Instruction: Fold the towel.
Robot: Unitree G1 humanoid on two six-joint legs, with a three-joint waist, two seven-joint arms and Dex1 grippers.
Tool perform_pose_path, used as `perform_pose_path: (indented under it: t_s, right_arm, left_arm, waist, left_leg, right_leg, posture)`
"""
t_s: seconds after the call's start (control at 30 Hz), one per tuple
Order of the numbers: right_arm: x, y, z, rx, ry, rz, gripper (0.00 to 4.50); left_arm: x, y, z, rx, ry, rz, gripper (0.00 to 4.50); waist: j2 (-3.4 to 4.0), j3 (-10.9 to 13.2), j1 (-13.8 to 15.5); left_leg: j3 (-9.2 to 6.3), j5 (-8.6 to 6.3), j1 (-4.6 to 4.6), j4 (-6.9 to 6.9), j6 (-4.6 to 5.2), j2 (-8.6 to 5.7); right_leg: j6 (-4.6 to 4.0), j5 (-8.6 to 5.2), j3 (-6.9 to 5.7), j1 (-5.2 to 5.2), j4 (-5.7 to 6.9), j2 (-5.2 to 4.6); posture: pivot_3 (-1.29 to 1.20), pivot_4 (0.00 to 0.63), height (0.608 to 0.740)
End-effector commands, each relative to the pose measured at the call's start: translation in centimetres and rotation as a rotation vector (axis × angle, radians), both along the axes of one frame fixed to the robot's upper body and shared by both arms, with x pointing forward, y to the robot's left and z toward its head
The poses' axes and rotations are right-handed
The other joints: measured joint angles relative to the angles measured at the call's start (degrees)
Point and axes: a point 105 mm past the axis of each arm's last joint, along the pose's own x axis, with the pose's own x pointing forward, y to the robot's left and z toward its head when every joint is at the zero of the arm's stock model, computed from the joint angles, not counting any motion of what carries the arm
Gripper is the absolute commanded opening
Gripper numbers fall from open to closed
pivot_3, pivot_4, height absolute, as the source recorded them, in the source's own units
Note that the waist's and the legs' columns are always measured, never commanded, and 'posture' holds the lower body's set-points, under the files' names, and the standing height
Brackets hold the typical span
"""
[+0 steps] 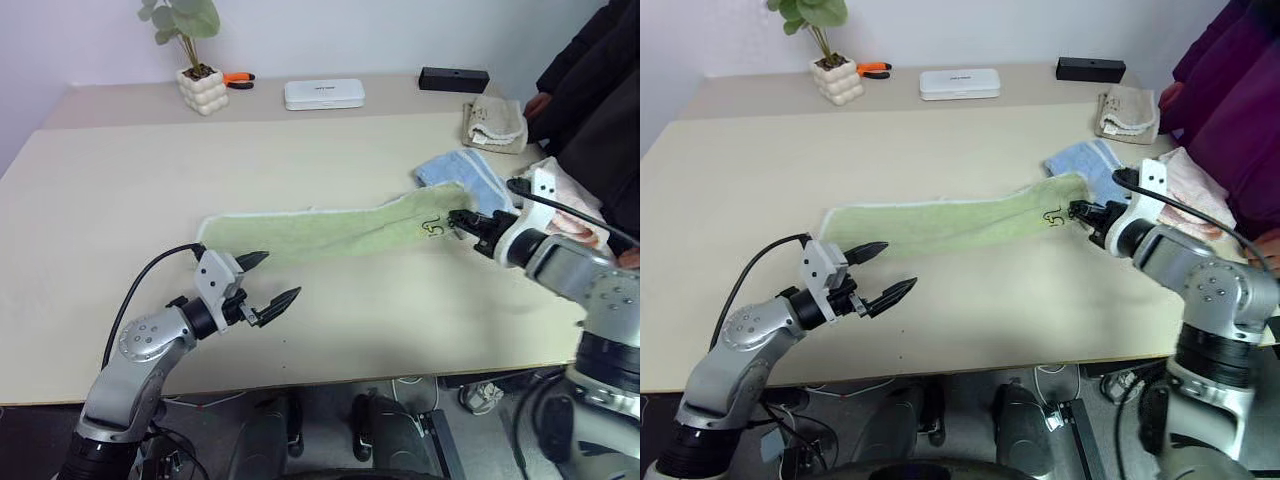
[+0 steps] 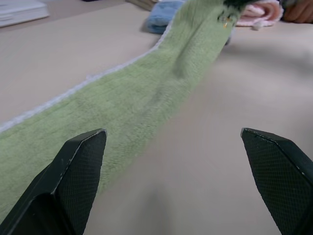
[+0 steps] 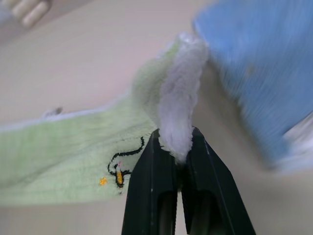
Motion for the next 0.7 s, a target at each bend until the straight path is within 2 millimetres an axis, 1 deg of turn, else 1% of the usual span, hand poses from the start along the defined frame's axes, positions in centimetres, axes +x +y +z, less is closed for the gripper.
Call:
perform_pose_path:
  t_s: [0.03, 0.07, 0.1, 0.17, 0.23, 0.33, 0.37, 0.43, 0.5, 0.67, 0.7]
  right_arm:
    - [-0.5, 3.4, 1.0, -0.13, -0.09, 0.181, 0.05]
    - [-0.7, 5.0, 0.9, -0.189, -0.108, 0.258, 0.05]
    - [-1.0, 6.1, 0.7, -0.23, -0.121, 0.313, 0.05]
    - [-0.9, 9.0, 0.1, -0.285, -0.144, 0.415, 0.05]
    - [-0.5, 10.6, -0.4, -0.293, -0.148, 0.448, 0.05]
    - [-0.1, 13.8, -2.3, -0.356, -0.151, 0.541, 0.05]
    - [0.0, 14.8, -2.6, -0.357, -0.155, 0.558, 0.05]
    - [0.3, 15.9, -2.9, -0.35, -0.158, 0.572, 0.05]
    - [0.3, 16.5, -3.1, -0.349, -0.159, 0.591, 0.05]
    - [0.2, 17.0, -3.2, -0.329, -0.156, 0.613, 0.05]
    - [0.2, 17.0, -3.1, -0.32, -0.154, 0.612, 0.34]
  left_arm:
    - [0.1, -0.4, 0.7, 0.001, -0.043, -0.022, 4.5]
    - [0.2, -0.5, 0.7, 0.003, -0.045, -0.026, 4.5]
    - [0.2, -0.6, 0.7, 0.004, -0.047, -0.029, 4.5]
    - [0.3, -0.7, 0.7, 0.004, -0.05, -0.032, 4.5]
    - [0.4, -0.8, 0.7, 0.004, -0.051, -0.033, 4.5]
    - [0.3, -0.9, 0.8, 0.005, -0.054, -0.03, 4.5]
    - [0.3, -0.9, 0.8, 0.005, -0.054, -0.027, 4.5]
    - [0.1, -0.8, 0.8, 0.005, -0.055, -0.019, 4.5]
    - [0.0, -0.7, 0.8, 0.004, -0.055, -0.007, 4.5]
    - [-0.3, -0.4, 0.7, 0.007, -0.049, 0.014, 4.5]
    - [-0.3, -0.4, 0.7, 0.007, -0.049, 0.015, 4.5]
  waist:
    - [0.0, 0.0, 0.01]
    - [0.0, 0.0, 0.11]
    - [0.0, 0.0, 0.19]
    - [-0.01, 0.01, 0.18]
    - [-0.01, 0.01, 0.29]
    - [-0.04, 0.0, 0.49]
    - [-0.05, 0.0, 0.47]
    - [-0.06, 0.0, 0.46]
    - [-0.06, 0.0, 0.51]
    - [-0.06, 0.0, 0.35]
    - [-0.06, 0.0, 0.35]
  left_leg:
    - [0.0, 0.0, 0.0, 0.0, 0.0, 0.03]
    - [0.0, 0.0, 0.0, 0.01, 0.0, 0.03]
    - [0.0, 0.0, -0.01, 0.01, 0.0, 0.03]
    - [0.01, 0.0, -0.04, 0.02, 0.0, 0.02]
    - [0.02, 0.0, -0.05, 0.05, 0.0, 0.02]
    - [0.01, 0.01, -0.07, 0.06, 0.0, -0.01]
    - [0.01, 0.0, -0.09, 0.07, 0.0, -0.03]
    - [0.01, 0.0, -0.09, 0.08, 0.0, -0.04]
    - [0.01, 0.01, -0.1, 0.09, 0.0, -0.04]
    - [0.01, 0.01, -0.09, 0.09, -0.01, -0.04]
    - [0.01, 0.01, -0.08, 0.09, -0.01, -0.04]
  right_leg:
    - [0.0, 0.0, 0.0, 0.0, 0.0, 0.02]
    - [0.0, 0.0, 0.0, 0.0, 0.01, 0.02]
    - [0.0, 0.0, 0.0, -0.01, 0.01, 0.01]
    - [0.0, 0.0, -0.01, -0.02, 0.0, 0.0]
    - [0.0, 0.0, -0.01, -0.03, 0.0, -0.01]
    - [0.0, 0.0, -0.02, -0.03, 0.01, -0.03]
    - [0.0, 0.01, -0.02, -0.03, 0.0, -0.04]
    - [0.0, 0.01, -0.02, -0.02, 0.0, -0.04]
    - [0.01, 0.01, -0.03, -0.02, 0.02, -0.05]
    - [0.01, 0.01, -0.03, -0.01, 0.03, -0.05]
    - [0.01, 0.01, -0.03, -0.01, 0.03, -0.05]
  posture:
    - [0.0, 0.15, 0.733]
    - [0.0, 0.15, 0.733]
    - [0.0, 0.15, 0.733]
    - [0.0, 0.15, 0.733]
    - [0.0, 0.15, 0.733]
    - [0.0, 0.15, 0.733]
    - [0.0, 0.15, 0.733]
    - [0.0, 0.15, 0.733]
    - [0.0, 0.15, 0.733]
    - [0.0, 0.15, 0.733]
    - [0.0, 0.15, 0.733]
